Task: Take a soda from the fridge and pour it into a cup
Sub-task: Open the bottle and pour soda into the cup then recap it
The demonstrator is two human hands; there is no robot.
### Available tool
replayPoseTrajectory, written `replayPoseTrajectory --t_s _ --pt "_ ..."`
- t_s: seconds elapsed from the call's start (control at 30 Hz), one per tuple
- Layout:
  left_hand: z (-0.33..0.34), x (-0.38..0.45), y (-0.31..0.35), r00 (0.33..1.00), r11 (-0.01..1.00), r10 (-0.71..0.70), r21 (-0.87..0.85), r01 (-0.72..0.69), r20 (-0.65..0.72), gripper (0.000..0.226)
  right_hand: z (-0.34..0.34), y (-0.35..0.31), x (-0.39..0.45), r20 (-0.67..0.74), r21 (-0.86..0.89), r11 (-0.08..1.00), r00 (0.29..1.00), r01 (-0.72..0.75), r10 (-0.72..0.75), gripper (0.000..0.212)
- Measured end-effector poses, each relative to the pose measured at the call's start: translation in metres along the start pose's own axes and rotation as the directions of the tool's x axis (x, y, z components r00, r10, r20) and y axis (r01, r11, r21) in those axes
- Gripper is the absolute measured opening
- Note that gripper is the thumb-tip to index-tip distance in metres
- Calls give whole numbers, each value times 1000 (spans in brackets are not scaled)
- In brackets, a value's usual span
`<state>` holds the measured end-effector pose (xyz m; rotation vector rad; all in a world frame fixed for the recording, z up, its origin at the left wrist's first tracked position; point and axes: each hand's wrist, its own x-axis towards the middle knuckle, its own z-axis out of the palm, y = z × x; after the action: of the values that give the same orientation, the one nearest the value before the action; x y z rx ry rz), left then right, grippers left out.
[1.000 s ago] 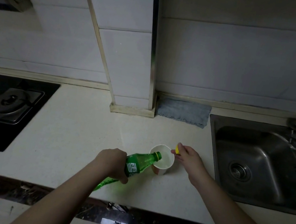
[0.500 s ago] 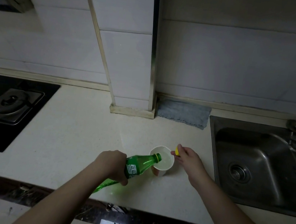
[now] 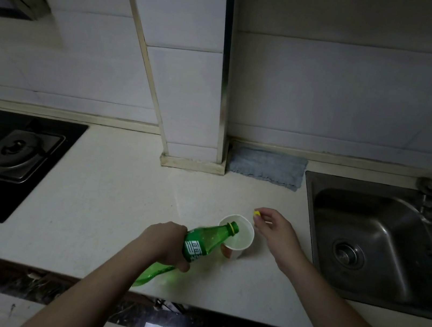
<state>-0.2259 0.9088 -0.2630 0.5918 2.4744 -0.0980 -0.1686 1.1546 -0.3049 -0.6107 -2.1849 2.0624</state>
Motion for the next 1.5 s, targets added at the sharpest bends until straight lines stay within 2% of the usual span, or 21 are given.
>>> replayPoseTrajectory --t_s 0.3,0.4,0.5,0.6,0.7,0.9,1.0,1.1,1.17,1.23,1.27,1.33,1.37,1.43,1.47,1.5 --pt "12 1 -4 993 955 102 -275 -112 -53 60 5 -26 -12 262 23 998 964 51 -55 31" --pt "13 1 -6 988 940 117 -312 -142 -96 61 5 -36 -16 317 -21 994 944 105 -93 32" --pt "13 0 -10 982 931 137 -323 -172 -129 60 4 -48 -16 369 -133 967 916 218 -156 33" --pt "13 0 -14 975 926 150 -322 -196 -163 61 0 -62 -12 445 -343 833 856 434 -262 34" --pt "12 0 -17 967 912 157 -348 -219 -199 59 0 -73 -8 512 -436 692 791 575 -334 33" --pt "6 -2 -23 962 845 225 -460 -272 -155 54 4 -85 -3 596 -384 536 645 752 -478 32" --pt "4 -5 -28 948 807 301 -504 -309 -99 45 9 -90 -6 631 -328 524 595 786 -497 32" --pt "4 -8 -29 942 792 320 -517 -324 -99 44 8 -99 -8 656 -372 540 626 755 -423 31" --pt "7 -8 -27 939 791 317 -508 -340 -135 46 11 -108 -11 652 -524 469 689 711 -315 29" --pt "8 -8 -26 933 795 320 -489 -359 -164 50 17 -113 -14 566 -716 329 788 615 -241 59" --pt "9 -7 -25 932 792 319 -491 -362 -173 51 20 -115 -17 497 -772 316 834 552 -241 73" --pt "9 -7 -26 932 783 310 -505 -363 -189 50 19 -116 -19 377 -783 407 880 470 -290 80" --pt "8 -6 -27 932 781 307 -507 -363 -195 50 16 -115 -18 370 -749 463 879 474 -302 78" --pt "7 -5 -30 932 783 302 -506 -362 -200 49 12 -114 -16 479 -661 530 842 531 -246 60" --pt "7 -5 -31 933 784 299 -505 -361 -202 50 12 -114 -15 568 -628 531 802 568 -186 48" --pt "7 -4 -32 933 785 297 -504 -360 -205 50 12 -111 -13 641 -601 515 753 611 -145 46"
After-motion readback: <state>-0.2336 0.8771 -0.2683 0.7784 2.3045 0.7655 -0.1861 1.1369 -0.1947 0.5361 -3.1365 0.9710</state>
